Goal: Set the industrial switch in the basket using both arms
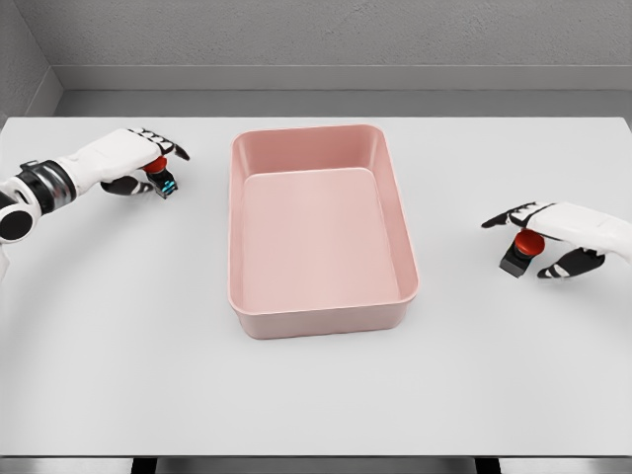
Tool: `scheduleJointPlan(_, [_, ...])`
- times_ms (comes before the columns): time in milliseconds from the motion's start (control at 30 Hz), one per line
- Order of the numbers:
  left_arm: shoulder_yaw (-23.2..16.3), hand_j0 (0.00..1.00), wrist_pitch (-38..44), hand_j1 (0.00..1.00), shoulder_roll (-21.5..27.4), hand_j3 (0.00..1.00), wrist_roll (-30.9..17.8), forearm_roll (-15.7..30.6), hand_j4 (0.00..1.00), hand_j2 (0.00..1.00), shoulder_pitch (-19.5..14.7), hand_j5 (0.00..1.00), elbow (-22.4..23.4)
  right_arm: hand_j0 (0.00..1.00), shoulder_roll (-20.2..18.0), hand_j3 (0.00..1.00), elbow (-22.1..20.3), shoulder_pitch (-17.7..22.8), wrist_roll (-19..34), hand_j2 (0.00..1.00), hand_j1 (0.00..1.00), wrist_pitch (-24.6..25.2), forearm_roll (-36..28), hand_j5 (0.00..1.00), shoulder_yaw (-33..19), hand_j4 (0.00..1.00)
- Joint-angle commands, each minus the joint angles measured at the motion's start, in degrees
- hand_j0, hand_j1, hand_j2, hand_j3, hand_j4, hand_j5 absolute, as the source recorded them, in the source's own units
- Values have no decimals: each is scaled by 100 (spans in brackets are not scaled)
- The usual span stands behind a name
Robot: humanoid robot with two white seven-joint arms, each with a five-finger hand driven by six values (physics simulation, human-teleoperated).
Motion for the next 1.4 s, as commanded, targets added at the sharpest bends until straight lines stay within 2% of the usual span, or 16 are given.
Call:
scheduleJointPlan(0, [5,54,8,54,12,54,16,43,54,54,0,54,-3,86,39,86,5,-9,77,86,86,12,46,86,-3,86])
scheduleJointPlan(133, [23,44,8,44,47,44,25,70,44,44,18,44,-3,81,83,81,13,-18,95,81,81,12,90,81,-3,81])
scheduleJointPlan(300, [32,39,8,39,91,39,25,114,39,39,18,39,-3,78,136,78,110,-9,95,78,78,-23,99,78,6,78])
scheduleJointPlan(433, [23,38,8,38,91,38,25,228,38,38,35,38,-99,72,145,72,110,-9,95,72,72,-23,99,72,6,72])
scheduleJointPlan(533, [23,38,8,38,91,38,25,439,38,38,79,38,-416,71,145,71,207,-9,95,71,71,-40,99,71,6,71])
scheduleJointPlan(600, [23,38,8,38,109,38,16,518,38,38,88,38,-591,66,145,66,207,-9,95,66,66,-49,99,66,6,66])
scheduleJointPlan(800, [14,38,8,38,592,38,16,922,38,38,255,38,-1347,56,144,56,215,-9,130,56,56,-49,187,56,6,56])
scheduleJointPlan(900, [14,38,8,38,838,38,16,1133,38,38,413,38,-1936,51,136,51,207,-18,192,51,51,-67,187,51,-3,51])
scheduleJointPlan(1033, [58,38,8,38,1330,38,16,1572,38,38,580,38,-2630,49,136,49,198,-105,280,49,49,-75,187,49,-12,49])
scheduleJointPlan(1133, [85,38,8,38,1515,38,7,1836,38,38,694,38,-3114,48,136,48,163,-193,359,48,48,-84,213,48,-21,48])
scheduleJointPlan(1367, [76,38,8,38,1436,38,-2,1924,38,38,694,38,-3615,48,74,48,48,-483,491,48,48,-251,213,48,-38,48])
